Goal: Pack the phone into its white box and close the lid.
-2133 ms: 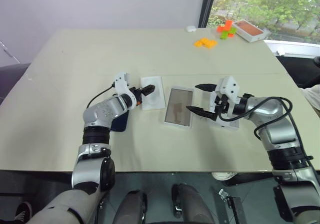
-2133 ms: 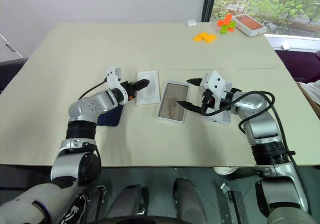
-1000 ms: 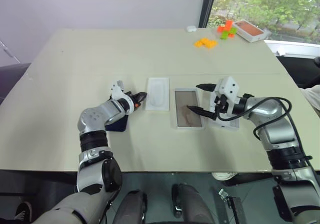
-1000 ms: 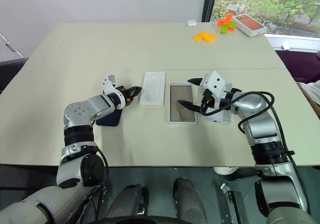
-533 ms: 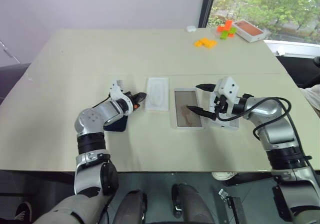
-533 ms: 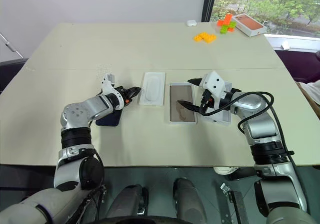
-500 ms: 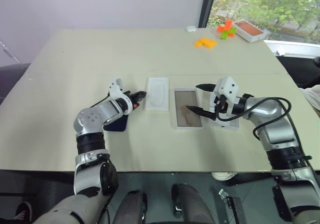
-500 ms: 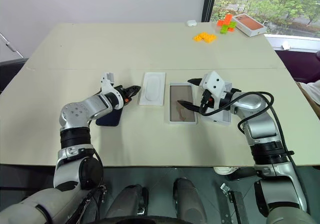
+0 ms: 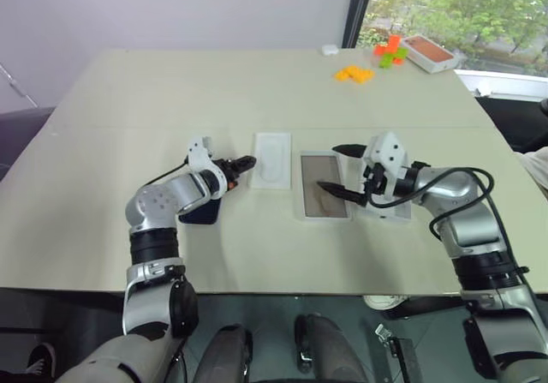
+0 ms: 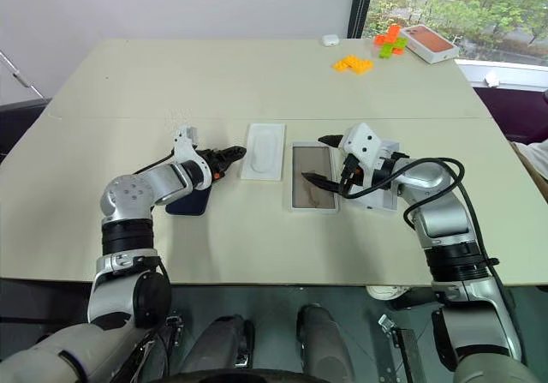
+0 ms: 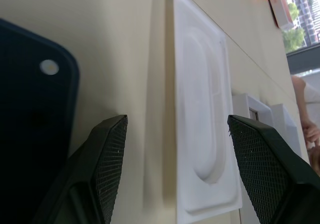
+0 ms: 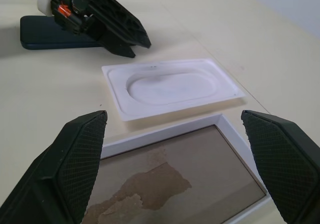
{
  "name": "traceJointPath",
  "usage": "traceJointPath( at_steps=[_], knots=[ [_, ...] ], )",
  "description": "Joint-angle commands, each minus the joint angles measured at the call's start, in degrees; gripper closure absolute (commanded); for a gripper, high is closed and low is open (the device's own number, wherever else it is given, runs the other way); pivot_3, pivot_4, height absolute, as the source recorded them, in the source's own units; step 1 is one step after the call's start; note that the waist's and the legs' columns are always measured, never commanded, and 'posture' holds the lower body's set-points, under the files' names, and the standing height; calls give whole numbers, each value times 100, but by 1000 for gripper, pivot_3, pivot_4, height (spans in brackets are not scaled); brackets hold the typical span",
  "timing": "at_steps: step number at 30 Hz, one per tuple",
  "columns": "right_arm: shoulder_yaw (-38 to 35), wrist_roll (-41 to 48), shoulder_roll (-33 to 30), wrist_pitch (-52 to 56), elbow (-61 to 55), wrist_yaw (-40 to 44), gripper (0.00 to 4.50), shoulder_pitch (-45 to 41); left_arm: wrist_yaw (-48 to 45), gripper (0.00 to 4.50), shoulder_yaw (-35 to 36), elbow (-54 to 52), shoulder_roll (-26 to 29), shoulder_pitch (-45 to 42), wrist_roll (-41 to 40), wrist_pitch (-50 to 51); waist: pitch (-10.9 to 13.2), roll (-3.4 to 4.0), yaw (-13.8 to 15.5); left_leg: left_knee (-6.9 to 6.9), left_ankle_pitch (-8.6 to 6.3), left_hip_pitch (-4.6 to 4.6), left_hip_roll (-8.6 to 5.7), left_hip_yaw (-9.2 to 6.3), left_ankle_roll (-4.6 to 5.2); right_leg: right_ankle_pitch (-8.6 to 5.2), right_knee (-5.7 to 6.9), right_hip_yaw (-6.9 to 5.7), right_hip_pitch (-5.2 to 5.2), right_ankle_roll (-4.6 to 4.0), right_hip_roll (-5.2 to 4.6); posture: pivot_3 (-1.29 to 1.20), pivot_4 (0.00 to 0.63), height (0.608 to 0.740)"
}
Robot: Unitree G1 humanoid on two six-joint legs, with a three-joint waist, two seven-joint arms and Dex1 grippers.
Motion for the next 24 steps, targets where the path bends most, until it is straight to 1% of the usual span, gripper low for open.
traceJointPath(
  at_steps=[1,3,7,8,10,11,12,13,15,20,24],
  knots=[
    [-38,2,-30,-93,-130,5,0,-110,-150,1140,-211,188,0,-173,129,-12,0,0,-4,0,0,0,-1,0,0,0,0,0,0,0,0,0,150,740],
    [-50,-1,-38,-89,-152,-3,0,-97,-243,1140,-336,299,27,-168,234,-6,0,0,-8,0,0,1,0,0,0,0,0,0,0,0,0,0,150,740],
    [-74,-12,-46,-73,-197,-30,0,-70,-315,1140,-361,459,-81,-153,241,94,0,0,-4,0,0,3,0,-1,0,0,1,0,1,0,0,0,150,740],
    [-77,-11,-45,-70,-203,-36,0,-68,-300,1367,-344,504,-120,-152,259,74,-1,0,1,0,0,4,0,-1,0,0,1,0,3,0,-1,0,150,740],
    [-80,-10,-43,-68,-211,-43,0,-65,-292,1943,-318,559,-163,-154,285,45,-1,0,5,0,-1,8,-1,-2,2,0,0,0,9,0,-1,0,150,740],
    [-82,-9,-43,-65,-215,-48,0,-66,-292,2399,-284,580,-189,-158,263,55,-1,0,5,0,-2,8,-1,-2,4,0,0,0,10,0,-1,0,150,740],
    [-83,-9,-43,-64,-217,-52,0,-67,-298,2993,-262,592,-204,-163,251,63,-1,0,6,0,-3,8,-2,-2,5,0,0,0,10,0,-1,0,150,740],
    [-83,-13,-46,-66,-223,-55,0,-65,-300,3420,-258,599,-202,-161,280,17,-1,0,6,0,-3,7,-2,-2,6,0,0,0,10,0,-1,0,150,740],
    [-84,-14,-50,-68,-223,-57,0,-65,-330,4473,-205,586,-184,-164,293,-89,-2,2,6,0,-2,8,-2,-3,4,0,-1,0,10,1,-1,0,150,740],
    [-83,-21,-51,-80,-196,-55,0,-90,-409,4473,-180,482,-173,-127,305,-160,-2,1,-24,0,-7,13,-1,-3,13,0,2,0,12,0,1,0,150,740],
    [-77,-34,-39,-104,-159,-57,0,-101,-242,4473,173,249,-236,-71,-10,26,-1,0,-26,0,-6,13,0,-5,11,0,3,0,11,0,2,0,150,740]
  ],
)
